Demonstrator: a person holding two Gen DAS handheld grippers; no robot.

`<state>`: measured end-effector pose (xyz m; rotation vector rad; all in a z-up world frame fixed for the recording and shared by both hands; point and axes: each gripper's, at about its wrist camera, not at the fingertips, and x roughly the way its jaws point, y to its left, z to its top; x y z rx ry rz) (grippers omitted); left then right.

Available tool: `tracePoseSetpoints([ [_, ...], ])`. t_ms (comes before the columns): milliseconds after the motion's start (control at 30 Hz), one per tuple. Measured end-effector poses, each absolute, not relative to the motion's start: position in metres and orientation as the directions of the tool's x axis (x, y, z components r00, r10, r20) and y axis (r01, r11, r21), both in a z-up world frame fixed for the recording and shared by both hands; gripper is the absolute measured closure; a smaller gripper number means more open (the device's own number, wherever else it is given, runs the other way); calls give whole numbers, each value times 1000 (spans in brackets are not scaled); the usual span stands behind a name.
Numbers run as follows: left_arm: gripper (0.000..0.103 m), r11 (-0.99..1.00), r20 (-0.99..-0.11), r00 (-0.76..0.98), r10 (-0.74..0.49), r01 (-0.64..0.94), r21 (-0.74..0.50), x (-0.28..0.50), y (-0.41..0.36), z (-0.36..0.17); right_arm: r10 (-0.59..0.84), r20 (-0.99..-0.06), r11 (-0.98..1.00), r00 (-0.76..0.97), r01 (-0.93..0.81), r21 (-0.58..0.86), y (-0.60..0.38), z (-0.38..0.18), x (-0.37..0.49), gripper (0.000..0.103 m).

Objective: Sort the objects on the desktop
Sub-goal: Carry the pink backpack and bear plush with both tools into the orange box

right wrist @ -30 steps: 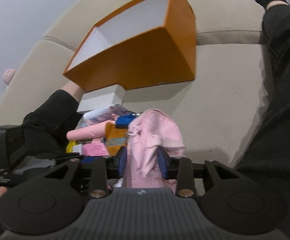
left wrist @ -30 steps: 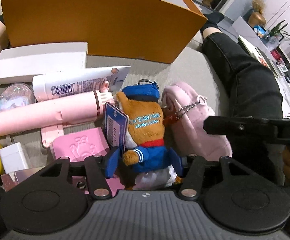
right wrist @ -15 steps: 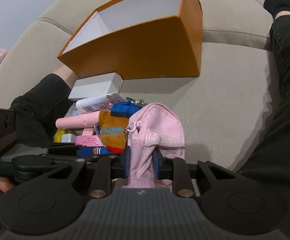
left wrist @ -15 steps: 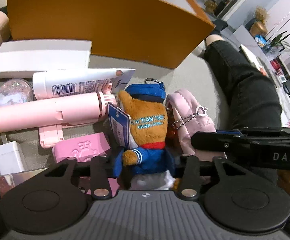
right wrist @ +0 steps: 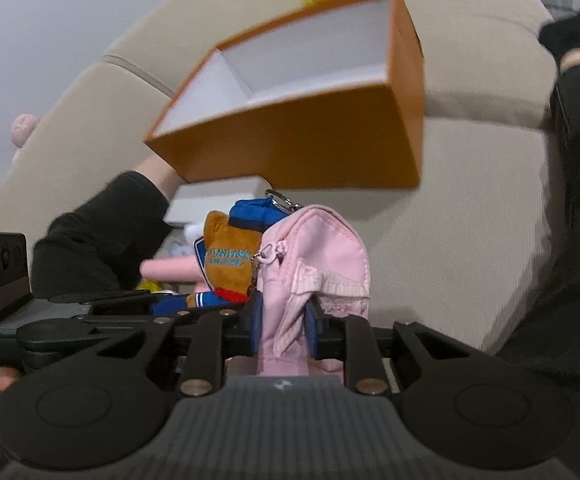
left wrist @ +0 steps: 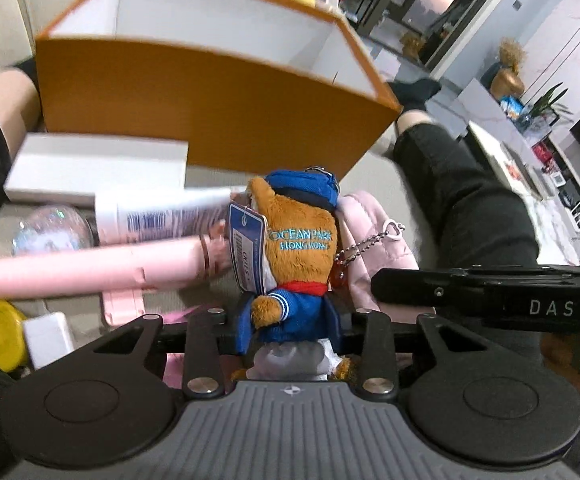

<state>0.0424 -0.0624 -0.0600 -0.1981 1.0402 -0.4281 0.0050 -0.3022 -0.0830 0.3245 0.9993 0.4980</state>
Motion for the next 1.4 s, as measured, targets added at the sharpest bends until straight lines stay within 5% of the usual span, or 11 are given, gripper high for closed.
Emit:
tracePoseSetpoints([
  [600,62,935,-655,674,-342,313,-166,106,-45,75,612,-520,791,596,-446,419,-258,35,82,80],
  [900,62,951,-743,616,-260,297,-86,182,-34,69,615,-535,787,580,-404,466,-232,19,169,80],
  [1400,62,961,-914,394,-95,277,19,285,-23,-20,644,-654,760,398,-227,609,-205,-78,283,80],
])
